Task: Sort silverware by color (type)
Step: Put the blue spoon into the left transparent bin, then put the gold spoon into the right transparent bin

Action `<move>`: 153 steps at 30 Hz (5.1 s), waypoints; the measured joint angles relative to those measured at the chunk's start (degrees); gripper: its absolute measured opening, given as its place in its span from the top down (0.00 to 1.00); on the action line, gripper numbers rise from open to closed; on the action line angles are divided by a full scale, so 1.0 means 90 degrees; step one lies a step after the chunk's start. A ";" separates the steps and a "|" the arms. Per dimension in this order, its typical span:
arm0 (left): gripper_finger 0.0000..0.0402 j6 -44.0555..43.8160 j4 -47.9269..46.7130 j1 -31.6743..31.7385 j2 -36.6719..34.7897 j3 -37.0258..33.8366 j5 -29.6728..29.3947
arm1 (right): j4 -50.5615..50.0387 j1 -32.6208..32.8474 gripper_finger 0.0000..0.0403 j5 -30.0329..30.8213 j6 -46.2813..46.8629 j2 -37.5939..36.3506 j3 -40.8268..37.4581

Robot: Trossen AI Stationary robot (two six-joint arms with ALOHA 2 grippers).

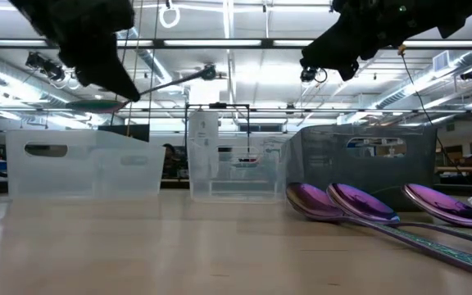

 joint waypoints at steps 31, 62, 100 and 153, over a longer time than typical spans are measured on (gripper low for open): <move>0.94 -0.2576 -0.1562 0.0250 -0.1005 -0.0773 -0.0560 | 0.0005 0.0000 0.67 0.0514 -0.0182 0.0002 0.0000; 0.94 -0.2810 -0.0205 0.0194 -0.0987 -0.2037 -0.0472 | -0.0012 0.0000 0.67 0.0516 -0.0180 0.0002 0.0000; 0.62 -0.0099 0.1830 0.0201 -0.0337 -0.1070 0.0031 | -0.0004 0.0024 0.67 0.0341 0.0170 0.0096 0.0000; 0.62 0.5410 0.5511 0.0797 0.0379 -0.1070 0.0690 | -0.4178 0.2706 0.68 -0.0210 0.6179 0.0301 0.0578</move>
